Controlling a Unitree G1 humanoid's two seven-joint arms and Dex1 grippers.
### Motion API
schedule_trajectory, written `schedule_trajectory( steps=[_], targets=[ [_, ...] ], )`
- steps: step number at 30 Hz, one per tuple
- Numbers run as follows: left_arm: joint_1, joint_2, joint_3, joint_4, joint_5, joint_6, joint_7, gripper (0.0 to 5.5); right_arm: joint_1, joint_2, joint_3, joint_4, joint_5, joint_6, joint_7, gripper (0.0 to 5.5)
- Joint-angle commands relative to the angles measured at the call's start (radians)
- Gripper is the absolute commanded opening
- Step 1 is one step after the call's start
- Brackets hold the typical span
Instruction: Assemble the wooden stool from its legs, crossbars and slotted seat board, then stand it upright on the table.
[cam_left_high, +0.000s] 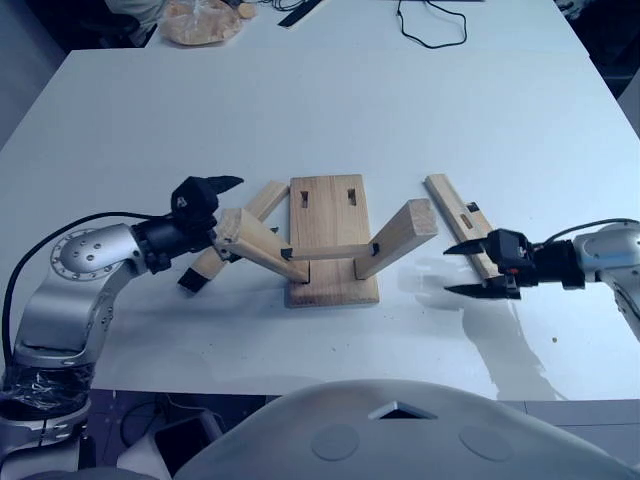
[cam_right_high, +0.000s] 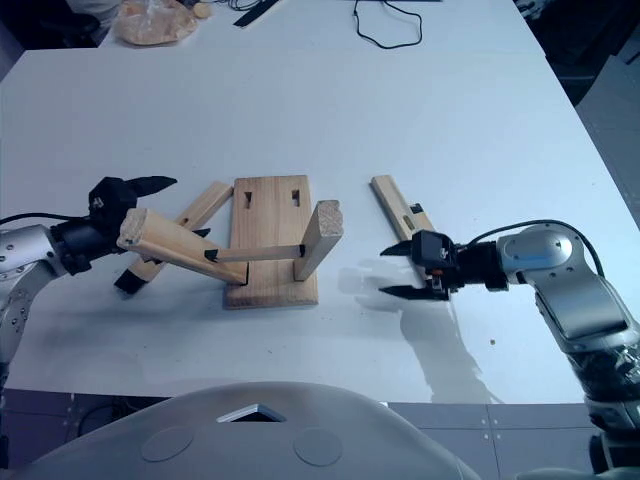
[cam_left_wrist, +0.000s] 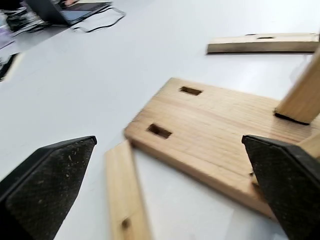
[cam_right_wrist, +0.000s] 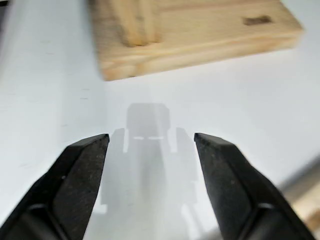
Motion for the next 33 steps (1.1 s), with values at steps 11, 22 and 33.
schedule_trajectory(
  steps=[11, 22, 33],
  targets=[
    [-0.149, -0.347, -0.335, -0.111, 0.022, 0.190, 0.197, 5.40, -0.049, 0.163, 0.277, -0.035, -0.142, 0.043, -0.103, 3.14],
    [-0.203, -0.290, -0.218, -0.031, 0.025, 0.206, 0.204, 5.40, -0.278, 0.385, 0.173, 0.252, -0.202, 0.056, -0.384, 3.14],
    [-0.380, -0.158, -0.223, 0.355, 0.249, -0.114, 0.092, 5.40, 0.042, 0.081, 0.137, -0.048, -0.031, 0.093, -0.080, 3.14]
  ],
)
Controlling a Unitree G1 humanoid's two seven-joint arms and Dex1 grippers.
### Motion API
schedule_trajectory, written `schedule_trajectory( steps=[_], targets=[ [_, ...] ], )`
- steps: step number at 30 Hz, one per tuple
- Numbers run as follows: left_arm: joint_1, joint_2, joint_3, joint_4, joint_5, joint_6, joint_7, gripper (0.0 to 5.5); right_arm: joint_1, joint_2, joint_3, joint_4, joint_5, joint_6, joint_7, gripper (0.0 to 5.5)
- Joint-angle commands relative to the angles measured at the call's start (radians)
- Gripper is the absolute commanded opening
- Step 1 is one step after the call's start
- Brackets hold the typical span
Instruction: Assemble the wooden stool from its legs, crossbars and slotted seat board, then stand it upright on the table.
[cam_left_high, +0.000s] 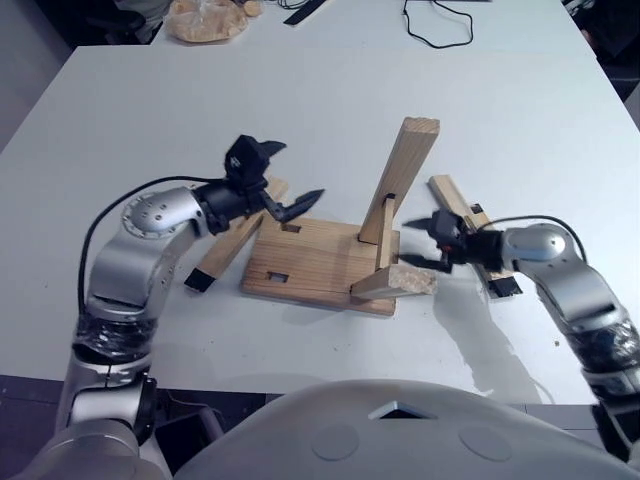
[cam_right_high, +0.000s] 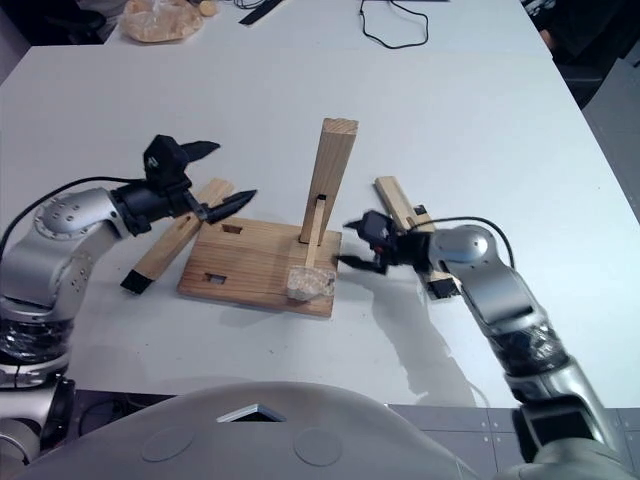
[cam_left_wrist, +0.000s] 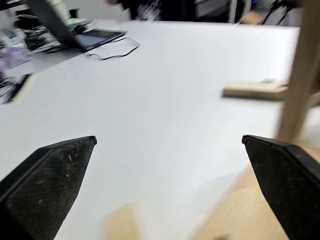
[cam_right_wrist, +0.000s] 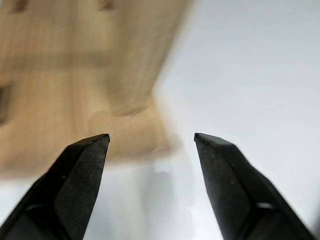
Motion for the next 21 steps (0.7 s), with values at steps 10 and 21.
schedule_trajectory(
  steps=[10, 21],
  targets=[
    [-0.169, -0.060, -0.279, 0.658, 0.408, -0.656, -0.082, 5.40, 0.061, 0.001, 0.203, -0.205, 0.187, 0.192, 0.182, 3.14],
    [0.071, 0.069, -0.257, 0.518, 0.359, -0.726, -0.204, 5.40, 0.027, 0.171, 0.154, -0.049, 0.034, 0.093, -0.127, 3.14]
  ],
)
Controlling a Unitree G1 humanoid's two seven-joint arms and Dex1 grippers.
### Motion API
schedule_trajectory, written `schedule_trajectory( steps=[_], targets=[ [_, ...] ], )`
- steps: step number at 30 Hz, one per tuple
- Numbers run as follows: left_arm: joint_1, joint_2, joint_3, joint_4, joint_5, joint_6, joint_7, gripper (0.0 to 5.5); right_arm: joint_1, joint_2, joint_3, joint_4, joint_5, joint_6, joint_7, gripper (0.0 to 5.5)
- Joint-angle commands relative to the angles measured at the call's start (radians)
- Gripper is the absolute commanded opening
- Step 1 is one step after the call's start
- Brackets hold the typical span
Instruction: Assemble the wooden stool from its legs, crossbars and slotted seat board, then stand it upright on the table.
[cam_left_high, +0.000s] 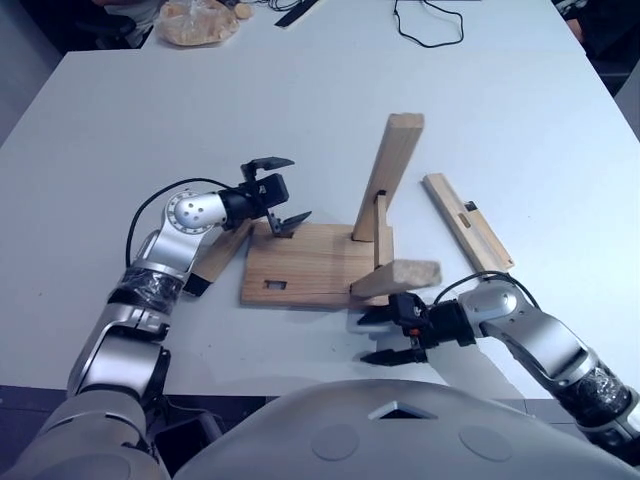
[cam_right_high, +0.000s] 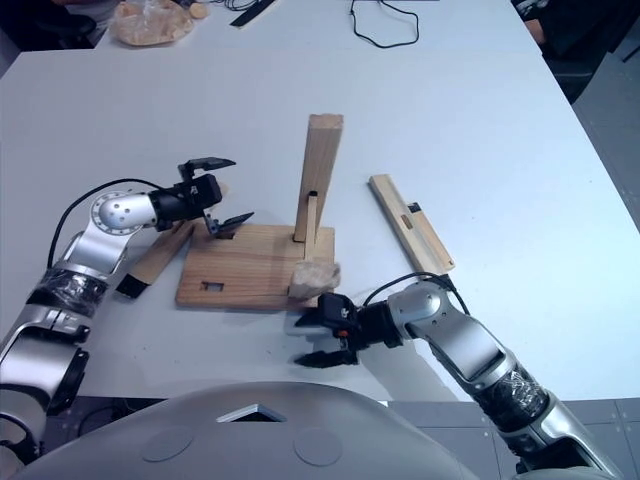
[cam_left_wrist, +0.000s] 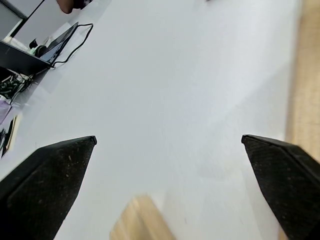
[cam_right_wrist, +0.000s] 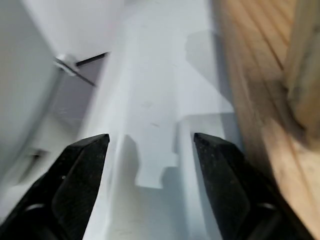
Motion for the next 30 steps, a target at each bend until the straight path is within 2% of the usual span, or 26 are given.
schedule_trajectory(
  steps=[1, 4, 9, 17, 19, 22, 25, 30],
  targets=[
    [0.184, 0.085, -0.010, -0.124, -0.023, 0.048, -0.099, 5.40, -0.057, 0.052, -0.120, 0.041, -0.002, -0.005, -0.111, 3.14],
    [0.263, 0.115, 0.028, -0.270, -0.108, 0.160, -0.113, 5.40, -0.103, 0.091, -0.168, 0.060, 0.015, 0.005, -0.149, 3.14],
    [0.293, 0.072, 0.080, -0.452, -0.218, 0.372, -0.066, 5.40, -0.166, 0.146, -0.181, 0.134, -0.015, -0.005, -0.202, 3.14],
    [0.290, -0.007, 0.153, -0.455, -0.200, 0.455, 0.079, 5.40, -0.177, 0.103, -0.240, 0.105, 0.014, 0.006, -0.174, 3.14],
    [0.302, -0.011, 0.181, -0.468, -0.204, 0.464, 0.099, 5.40, -0.166, 0.073, -0.316, 0.052, 0.062, 0.029, -0.167, 3.14],
    [0.347, -0.013, 0.234, -0.516, -0.221, 0.483, 0.129, 5.40, -0.150, 0.019, -0.491, -0.002, 0.137, 0.079, -0.192, 3.14],
    [0.438, -0.019, 0.301, -0.588, -0.217, 0.494, 0.177, 5.40, -0.042, -0.042, -0.655, -0.002, 0.141, 0.085, -0.214, 3.14],
    [0.595, -0.053, 0.363, -0.690, -0.170, 0.490, 0.275, 5.40, 0.119, -0.062, -0.776, 0.135, 0.056, -0.024, -0.259, 3.14]
  ],
)
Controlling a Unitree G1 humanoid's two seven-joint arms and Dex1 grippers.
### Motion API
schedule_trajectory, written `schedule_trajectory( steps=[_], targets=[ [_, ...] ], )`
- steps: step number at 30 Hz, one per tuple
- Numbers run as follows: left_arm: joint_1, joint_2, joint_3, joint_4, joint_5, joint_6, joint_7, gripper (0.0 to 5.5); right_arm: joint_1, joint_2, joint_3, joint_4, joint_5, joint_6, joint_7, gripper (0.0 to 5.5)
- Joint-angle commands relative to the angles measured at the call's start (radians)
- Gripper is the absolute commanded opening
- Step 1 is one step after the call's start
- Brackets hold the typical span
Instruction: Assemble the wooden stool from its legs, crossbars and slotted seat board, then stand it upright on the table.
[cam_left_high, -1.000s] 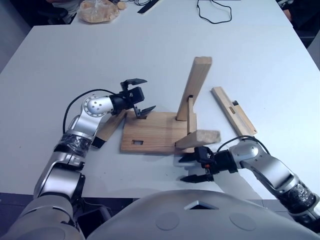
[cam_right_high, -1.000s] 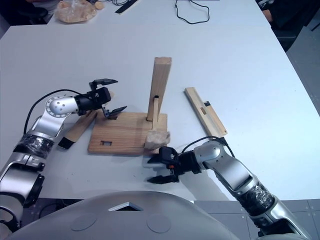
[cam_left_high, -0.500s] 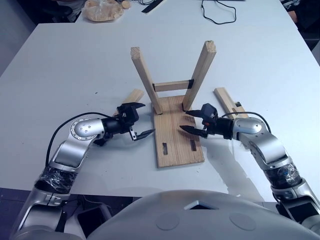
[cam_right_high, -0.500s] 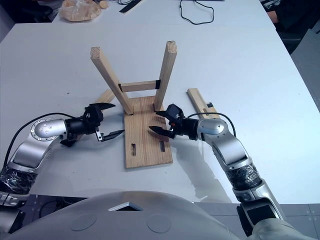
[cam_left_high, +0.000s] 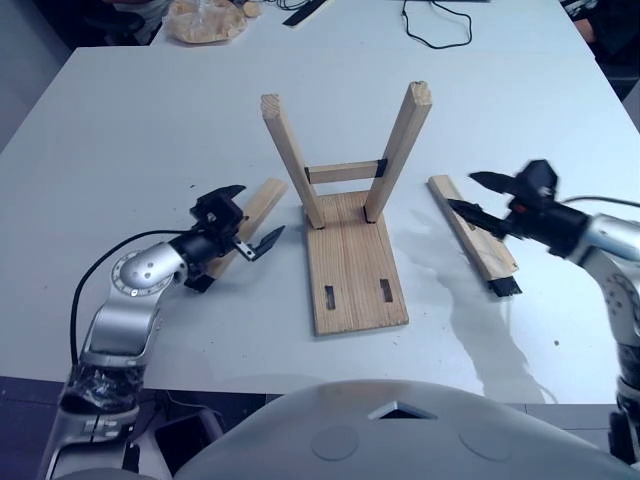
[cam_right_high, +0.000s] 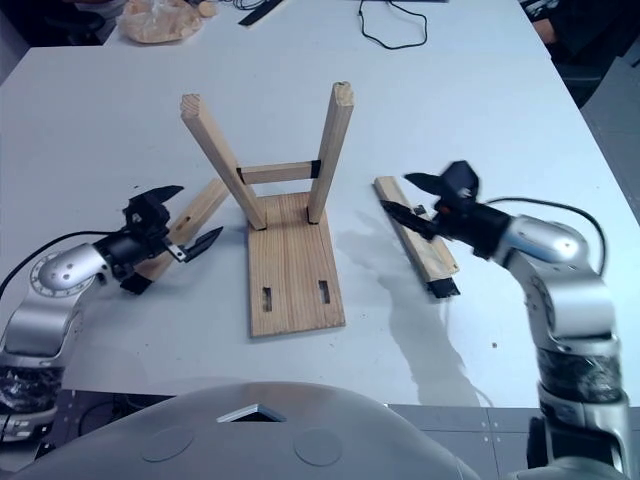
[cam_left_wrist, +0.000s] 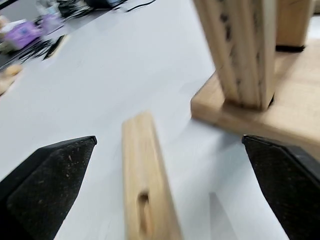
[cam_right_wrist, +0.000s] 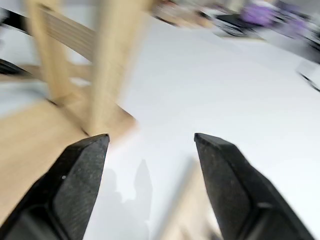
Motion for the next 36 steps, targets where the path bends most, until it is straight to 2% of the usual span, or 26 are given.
schedule_trajectory(
  steps=[1, 8, 18, 28, 32, 36],
  targets=[
    [0.097, -0.041, 0.036, -0.081, 0.027, 0.018, 0.078, 5.40, 0.086, -0.010, -0.064, 0.125, -0.059, -0.084, -0.027, 3.14],
    [0.100, -0.097, -0.058, -0.117, 0.100, 0.018, 0.136, 5.40, 0.047, -0.018, -0.041, 0.255, -0.078, -0.157, -0.003, 3.14],
    [0.056, -0.104, -0.085, -0.104, 0.106, 0.026, 0.129, 5.40, 0.114, 0.032, 0.055, 0.299, -0.148, -0.260, -0.011, 3.14],
    [0.062, -0.103, -0.076, -0.117, 0.098, 0.037, 0.137, 5.40, 0.183, 0.050, 0.089, 0.270, -0.153, -0.247, -0.027, 3.14],
    [0.044, -0.104, -0.066, -0.116, 0.087, 0.048, 0.135, 5.40, 0.181, 0.026, 0.121, 0.397, -0.259, -0.230, -0.116, 2.53],
    [0.038, -0.103, -0.060, -0.115, 0.082, 0.053, 0.131, 5.40, 0.182, 0.016, 0.125, 0.450, -0.267, -0.185, -0.157, 1.92]
  ],
)
